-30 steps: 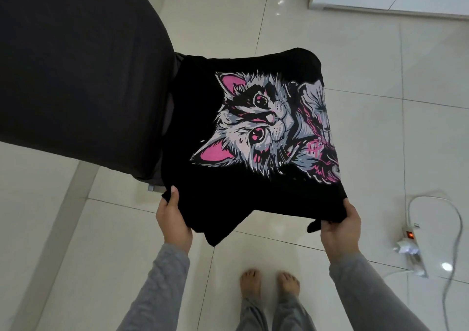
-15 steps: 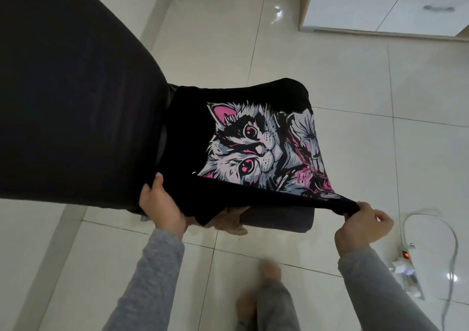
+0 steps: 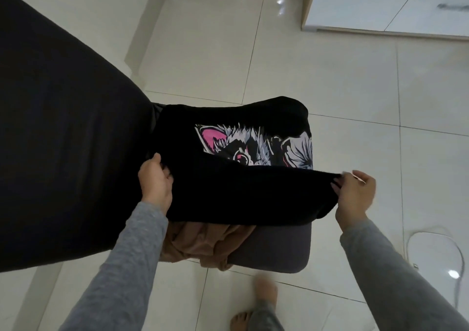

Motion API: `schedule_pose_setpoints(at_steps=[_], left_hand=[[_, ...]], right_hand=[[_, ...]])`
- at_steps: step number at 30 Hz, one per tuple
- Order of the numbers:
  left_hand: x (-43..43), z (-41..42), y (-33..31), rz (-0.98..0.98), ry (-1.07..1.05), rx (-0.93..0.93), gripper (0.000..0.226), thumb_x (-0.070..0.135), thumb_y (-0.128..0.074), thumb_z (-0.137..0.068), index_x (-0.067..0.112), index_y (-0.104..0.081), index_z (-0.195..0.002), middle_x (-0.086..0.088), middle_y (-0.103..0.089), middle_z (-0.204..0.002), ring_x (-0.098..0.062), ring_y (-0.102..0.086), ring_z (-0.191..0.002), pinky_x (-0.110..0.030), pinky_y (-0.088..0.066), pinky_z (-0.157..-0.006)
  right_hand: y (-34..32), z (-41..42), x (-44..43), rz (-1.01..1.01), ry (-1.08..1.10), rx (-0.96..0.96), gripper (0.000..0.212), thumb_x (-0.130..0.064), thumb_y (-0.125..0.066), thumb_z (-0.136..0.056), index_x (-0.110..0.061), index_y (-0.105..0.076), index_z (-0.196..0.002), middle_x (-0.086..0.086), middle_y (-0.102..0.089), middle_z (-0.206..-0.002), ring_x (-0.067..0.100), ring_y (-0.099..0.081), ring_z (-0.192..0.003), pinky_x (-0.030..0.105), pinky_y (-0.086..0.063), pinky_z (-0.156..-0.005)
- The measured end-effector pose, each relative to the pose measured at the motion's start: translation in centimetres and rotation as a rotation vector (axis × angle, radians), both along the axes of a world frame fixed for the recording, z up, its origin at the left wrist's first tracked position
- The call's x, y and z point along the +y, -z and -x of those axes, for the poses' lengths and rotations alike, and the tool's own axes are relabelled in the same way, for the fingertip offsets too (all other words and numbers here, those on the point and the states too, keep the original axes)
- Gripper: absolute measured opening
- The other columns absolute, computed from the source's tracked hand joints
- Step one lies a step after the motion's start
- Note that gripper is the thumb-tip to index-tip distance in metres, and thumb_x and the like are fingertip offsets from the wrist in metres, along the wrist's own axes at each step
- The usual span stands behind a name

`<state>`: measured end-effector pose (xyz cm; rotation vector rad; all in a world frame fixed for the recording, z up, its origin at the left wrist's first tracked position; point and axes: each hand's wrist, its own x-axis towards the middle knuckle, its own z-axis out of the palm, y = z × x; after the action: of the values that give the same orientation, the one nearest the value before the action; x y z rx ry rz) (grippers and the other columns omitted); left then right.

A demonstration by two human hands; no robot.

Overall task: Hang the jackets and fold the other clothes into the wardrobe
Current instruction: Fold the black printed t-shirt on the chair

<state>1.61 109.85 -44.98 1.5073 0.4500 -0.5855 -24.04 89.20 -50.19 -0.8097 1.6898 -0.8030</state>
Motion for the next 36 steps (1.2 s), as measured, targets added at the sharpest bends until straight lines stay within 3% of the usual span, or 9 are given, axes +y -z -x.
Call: schedule_pose_setpoints(at_steps=[2, 5, 9, 13, 21, 24, 28, 33, 36], left_hand=[[0.1, -0.1, 1.4, 0.001, 0.183, -0.047, 0.039, 0.028, -0.037, -0.102, 0.016, -0.035, -0.139, -0.004, -0.049, -0.133, -0.017, -0.049, -0.121, -0.036, -0.040, -0.104], [0.8, 0.1, 3.5, -0.192, 0.457, -0.169, 0.045, 0.039, -0.035, -0.101, 0.032, -0.027, -0.144, 0.006, -0.039, -0.144, -0.012, -0.038, -0.132, -0.038, -0.031, -0.111], [1.0, 0.6, 5.3, -0.398, 0.651, -0.335, 0.045, 0.028, -0.037, -0.101, 0.032, -0.030, -0.145, 0.004, -0.029, -0.152, -0.011, -0.027, -0.139, -0.029, -0.023, -0.113], [1.2, 1.5, 7.0, -0.666, 0.939, -0.500, 0.056, 0.036, -0.035, -0.100, 0.026, -0.012, -0.150, 0.002, -0.011, -0.158, -0.014, -0.001, -0.146, -0.042, -0.008, -0.119], [1.3, -0.5, 7.9, -0.573, 0.820, -0.516, 0.049, 0.032, -0.030, -0.102, 0.031, -0.017, -0.149, 0.005, -0.020, -0.156, -0.009, -0.013, -0.144, -0.036, -0.016, -0.118], [1.3, -1.8, 8.0, -0.519, 0.801, -0.552, 0.050, 0.017, -0.034, -0.101, 0.029, -0.023, -0.148, 0.005, -0.029, -0.151, -0.009, -0.026, -0.139, -0.030, -0.023, -0.114], [2.2, -2.5, 7.9, -0.564, 0.650, -0.614, 0.056, -0.005, -0.046, -0.089, 0.013, -0.035, -0.142, -0.005, -0.036, -0.142, -0.019, -0.038, -0.132, -0.031, -0.031, -0.110], [5.2, -0.1, 8.1, -0.687, 0.829, -0.669, 0.051, 0.024, -0.043, -0.098, 0.012, -0.030, -0.145, -0.006, -0.025, -0.154, -0.018, -0.020, -0.142, -0.030, -0.017, -0.116], [6.6, -0.3, 8.6, -0.867, 1.074, -0.736, 0.070, 0.052, -0.016, -0.094, 0.011, -0.014, -0.150, -0.005, -0.003, -0.159, -0.016, -0.001, -0.146, -0.024, 0.000, -0.114]], right_hand=[[0.9, -0.7, -0.4, -0.091, -0.281, 0.041, 0.033, -0.010, -0.057, -0.086, -0.015, -0.050, -0.117, 0.000, -0.058, -0.098, 0.018, -0.057, -0.095, 0.037, -0.046, -0.096], [1.9, -1.1, 0.3, -0.106, -0.604, 0.170, 0.041, -0.005, -0.055, -0.086, -0.012, -0.051, -0.127, 0.003, -0.055, -0.124, 0.018, -0.049, -0.115, 0.034, -0.037, -0.105], [3.1, -1.2, 2.2, -0.003, -0.779, 0.276, 0.046, -0.005, -0.052, -0.091, -0.008, -0.045, -0.137, 0.009, -0.046, -0.138, 0.021, -0.040, -0.129, 0.027, -0.028, -0.106], [4.6, -1.1, 3.3, 0.045, -0.844, 0.328, 0.051, -0.015, -0.045, -0.098, -0.010, -0.029, -0.147, 0.009, -0.031, -0.150, 0.022, -0.027, -0.139, 0.032, -0.020, -0.115], [4.6, -2.3, 1.9, 0.387, -0.893, 0.550, 0.024, -0.008, -0.053, -0.091, -0.010, -0.060, -0.113, 0.007, -0.056, -0.116, 0.027, -0.051, -0.111, 0.039, -0.041, -0.096], [3.9, -3.7, 1.0, 0.323, -0.795, 0.637, 0.015, -0.009, -0.053, -0.090, -0.011, -0.063, -0.101, 0.008, -0.058, -0.109, 0.029, -0.052, -0.106, 0.044, -0.041, -0.090], [2.6, -7.1, 2.8, 0.419, -0.798, 0.554, 0.019, -0.004, -0.051, -0.089, -0.007, -0.060, -0.106, 0.007, -0.055, -0.108, 0.021, -0.051, -0.103, 0.033, -0.039, -0.093], [0.8, -12.4, 6.8, 0.530, -1.175, 0.236, 0.040, -0.016, -0.064, -0.085, -0.015, -0.052, -0.124, -0.007, -0.049, -0.120, 0.007, -0.046, -0.113, 0.028, -0.041, -0.102], [0.4, -15.4, 7.6, 0.434, -1.413, 0.248, 0.073, -0.024, -0.071, -0.079, -0.025, -0.034, -0.142, -0.005, -0.037, -0.143, 0.012, -0.035, -0.133, 0.033, -0.032, -0.111]])
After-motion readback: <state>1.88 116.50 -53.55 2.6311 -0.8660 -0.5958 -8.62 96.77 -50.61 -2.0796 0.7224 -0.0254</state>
